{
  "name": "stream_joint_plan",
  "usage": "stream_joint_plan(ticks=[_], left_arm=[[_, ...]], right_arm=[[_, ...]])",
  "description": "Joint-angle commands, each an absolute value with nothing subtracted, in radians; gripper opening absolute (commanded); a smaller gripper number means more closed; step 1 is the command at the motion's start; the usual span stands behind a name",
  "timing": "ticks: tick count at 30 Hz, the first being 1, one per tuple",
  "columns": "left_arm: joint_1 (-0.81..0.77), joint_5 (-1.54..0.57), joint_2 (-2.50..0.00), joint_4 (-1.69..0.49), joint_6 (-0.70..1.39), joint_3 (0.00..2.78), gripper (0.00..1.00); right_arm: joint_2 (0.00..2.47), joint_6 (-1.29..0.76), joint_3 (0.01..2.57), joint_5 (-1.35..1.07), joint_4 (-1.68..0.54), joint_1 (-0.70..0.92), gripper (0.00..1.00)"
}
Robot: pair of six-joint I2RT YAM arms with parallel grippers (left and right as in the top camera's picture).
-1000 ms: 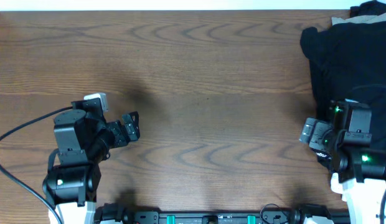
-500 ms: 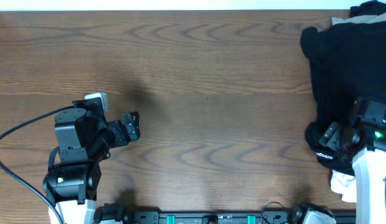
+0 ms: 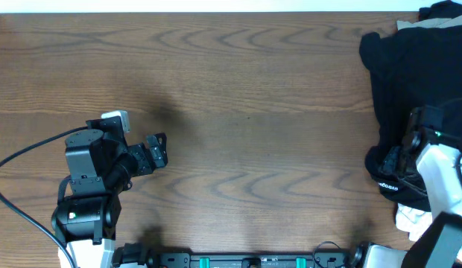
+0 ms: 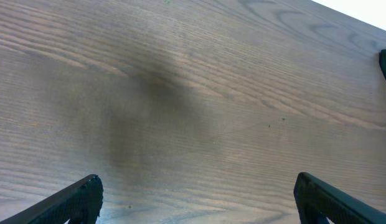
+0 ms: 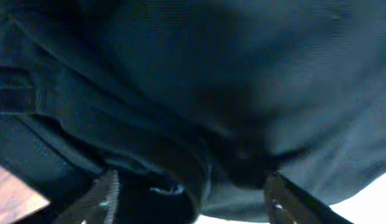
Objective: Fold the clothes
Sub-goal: 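Reach the right gripper into the clothes pile and grasp the black shirt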
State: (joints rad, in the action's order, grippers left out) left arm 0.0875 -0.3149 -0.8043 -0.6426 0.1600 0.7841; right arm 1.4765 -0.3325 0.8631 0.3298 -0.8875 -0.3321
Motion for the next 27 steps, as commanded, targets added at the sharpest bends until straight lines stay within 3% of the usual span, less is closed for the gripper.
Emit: stream_joint_plan(ticks=[1, 5, 8, 9, 14, 20, 27], left_arm=[[0.084, -0.321, -0.802, -0.635, 0.152, 0.801, 0.98], [0.084, -0.321, -0.802, -0.633, 0.151, 0.801, 0.98], [0.084, -0.321, -0.802, -0.627, 0.151, 0.801, 0.98], [0.084, -0.321, -0.802, -0.624, 0.151, 0.801, 0.98], [0.084, -0.321, -0.802, -0.589, 0.151, 0.801, 0.98], [0.084, -0.321, -0.802, -0.562, 0.151, 0.801, 0.98], [0.084, -0.321, -0.802, -0.554, 0.151, 0.801, 0.98]], right_arm=[[1.506, -0.344, 0.867, 0.301, -0.878, -0.340, 0.60], [1.524, -0.342, 0.867, 0.280, -0.844, -0.339, 0.38], [1.523, -0.318, 0.868, 0.279, -0.820, -0.338, 0.08], [1.522, -0.299, 0.870, 0.266, -0.814, -0.334, 0.02], [1.454, -0.184, 0.950, 0.097, -0.863, -0.265, 0.01], [1.328, -0.111, 1.159, -0.092, -0.892, -0.044, 0.01], [1.331, -0.145, 1.264, -0.109, -0.704, 0.251, 0.01]])
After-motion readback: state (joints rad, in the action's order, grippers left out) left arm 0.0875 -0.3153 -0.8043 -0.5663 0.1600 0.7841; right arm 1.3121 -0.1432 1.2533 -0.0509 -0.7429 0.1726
